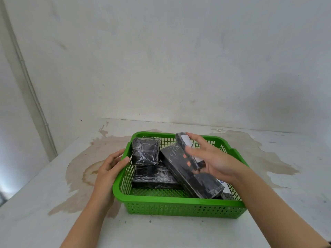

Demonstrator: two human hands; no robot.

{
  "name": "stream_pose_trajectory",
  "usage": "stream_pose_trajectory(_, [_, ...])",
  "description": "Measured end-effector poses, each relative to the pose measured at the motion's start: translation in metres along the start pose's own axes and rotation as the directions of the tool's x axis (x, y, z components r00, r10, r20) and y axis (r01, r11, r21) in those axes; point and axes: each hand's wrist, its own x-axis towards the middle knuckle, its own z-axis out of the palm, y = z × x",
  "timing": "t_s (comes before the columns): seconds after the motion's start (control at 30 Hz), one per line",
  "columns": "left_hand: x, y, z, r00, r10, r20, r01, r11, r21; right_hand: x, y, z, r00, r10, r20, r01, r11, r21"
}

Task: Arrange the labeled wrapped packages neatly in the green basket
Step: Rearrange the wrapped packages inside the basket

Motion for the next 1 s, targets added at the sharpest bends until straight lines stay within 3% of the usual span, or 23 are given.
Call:
stream_pose_trajectory(0.1, [0.0,0.001,-0.001,1.0,0.011,0.015,-0.012,1.0,0.02,0.005,0.001,-0.002,0.982,-0.014,-0.186,-0.056,0.93,-0.363])
stream_pose_trajectory(0.2, [0.0,0.004,-0.003,0.997,0.08,-0.023,-0.073,0.974,0.216,0.012,-0.003,-0.022,0.927,-0.023,-0.375,-0.178,0.852,-0.493])
stream_pose_trajectory(0.27, [0.002,0.011,-0.008,0.961,0.273,-0.038,-0.217,0.834,0.508,0.012,-0.002,-0.034,0.925,0.077,-0.373,-0.263,0.837,-0.48])
stream_pose_trajectory(0.33, [0.003,0.023,-0.009,0.892,0.448,0.057,-0.35,0.606,0.714,0.011,0.003,-0.038,0.926,0.179,-0.332,-0.32,0.84,-0.438])
stream_pose_trajectory(0.43, [-0.004,0.041,0.007,0.829,0.504,0.243,-0.472,0.396,0.787,0.011,0.014,-0.041,0.931,0.212,-0.297,-0.322,0.86,-0.396])
stream_pose_trajectory(0.57, [-0.014,0.051,0.057,0.744,0.351,0.569,-0.668,0.357,0.654,0.013,0.017,-0.04,0.939,0.229,-0.256,-0.292,0.925,-0.243])
stream_pose_trajectory(0.67, [-0.005,0.051,0.103,0.644,0.164,0.747,-0.755,0.297,0.585,0.018,0.014,-0.04,0.93,0.225,-0.291,-0.323,0.879,-0.351])
stream_pose_trajectory(0.73, [0.009,0.049,0.132,0.66,0.113,0.743,-0.737,0.287,0.612,0.025,0.007,-0.048,0.9,0.158,-0.406,-0.36,0.795,-0.488])
stream_pose_trajectory(0.83, [0.036,0.047,0.173,0.769,0.034,0.638,-0.602,0.373,0.706,0.033,-0.002,-0.062,0.851,0.109,-0.513,-0.443,0.673,-0.592])
stream_pose_trajectory(0.9, [0.054,0.042,0.193,0.82,-0.104,0.563,-0.467,0.449,0.762,0.037,0.002,-0.067,0.849,0.146,-0.507,-0.443,0.721,-0.534])
stream_pose_trajectory(1.0, [0.071,0.025,0.213,0.802,-0.32,0.505,-0.324,0.478,0.817,0.041,0.017,-0.068,0.871,0.156,-0.466,-0.399,0.777,-0.487])
